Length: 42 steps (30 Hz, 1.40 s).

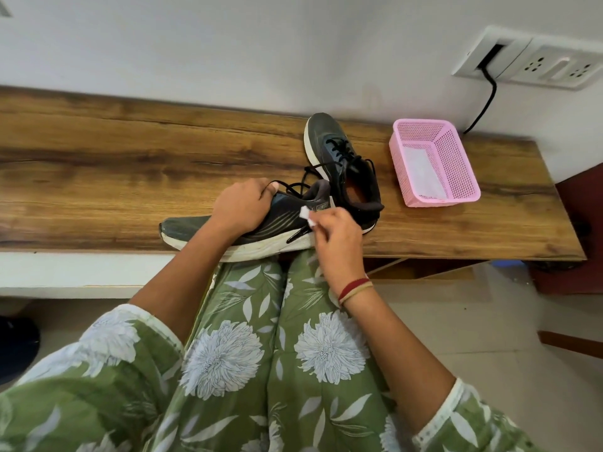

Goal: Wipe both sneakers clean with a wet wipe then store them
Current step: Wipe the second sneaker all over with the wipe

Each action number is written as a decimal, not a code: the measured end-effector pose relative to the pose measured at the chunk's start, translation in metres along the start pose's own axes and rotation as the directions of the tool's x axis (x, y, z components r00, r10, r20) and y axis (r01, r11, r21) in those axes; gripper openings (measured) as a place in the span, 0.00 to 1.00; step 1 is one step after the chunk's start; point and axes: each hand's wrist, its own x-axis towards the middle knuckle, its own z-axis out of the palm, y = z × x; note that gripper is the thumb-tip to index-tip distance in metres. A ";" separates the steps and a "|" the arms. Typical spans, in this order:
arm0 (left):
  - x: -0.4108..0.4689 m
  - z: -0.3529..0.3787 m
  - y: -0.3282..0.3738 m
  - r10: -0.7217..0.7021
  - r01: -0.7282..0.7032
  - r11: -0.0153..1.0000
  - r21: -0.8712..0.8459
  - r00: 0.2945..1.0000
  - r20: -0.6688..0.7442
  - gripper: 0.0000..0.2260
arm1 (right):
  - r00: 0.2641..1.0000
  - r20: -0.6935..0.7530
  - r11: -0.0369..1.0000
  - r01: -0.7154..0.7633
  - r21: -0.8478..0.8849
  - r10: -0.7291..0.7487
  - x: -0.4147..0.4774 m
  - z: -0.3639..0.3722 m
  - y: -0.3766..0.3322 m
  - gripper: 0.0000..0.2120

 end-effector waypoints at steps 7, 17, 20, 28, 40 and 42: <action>-0.001 0.004 0.001 -0.013 0.014 1.000 0.028 0.999 -0.035 0.17 | 0.994 -0.106 1.000 0.026 -0.008 -0.026 0.009 -0.007 0.009 0.10; -0.004 0.003 0.004 -0.019 0.023 0.998 0.056 0.998 -0.062 0.17 | 0.967 0.004 0.960 0.255 -0.116 -0.257 0.003 0.002 -0.004 0.11; -0.005 0.003 0.005 -0.016 0.021 0.998 0.064 0.997 -0.069 0.18 | 0.940 0.044 0.931 0.342 -0.130 -0.339 0.002 -0.002 0.003 0.11; -0.004 0.004 0.006 -0.031 0.036 0.997 0.074 0.997 -0.064 0.18 | 0.911 0.068 0.903 0.413 -0.118 -0.408 0.001 -0.002 0.000 0.10; -0.001 0.005 0.003 -0.037 0.039 0.998 0.051 0.998 -0.052 0.18 | 0.973 -0.042 0.968 0.221 -0.117 -0.227 0.008 0.004 -0.013 0.09; 0.001 0.005 0.000 -0.040 0.042 0.999 0.031 0.999 -0.035 0.17 | 0.970 0.010 0.969 0.244 0.034 -0.244 -0.002 0.006 -0.022 0.09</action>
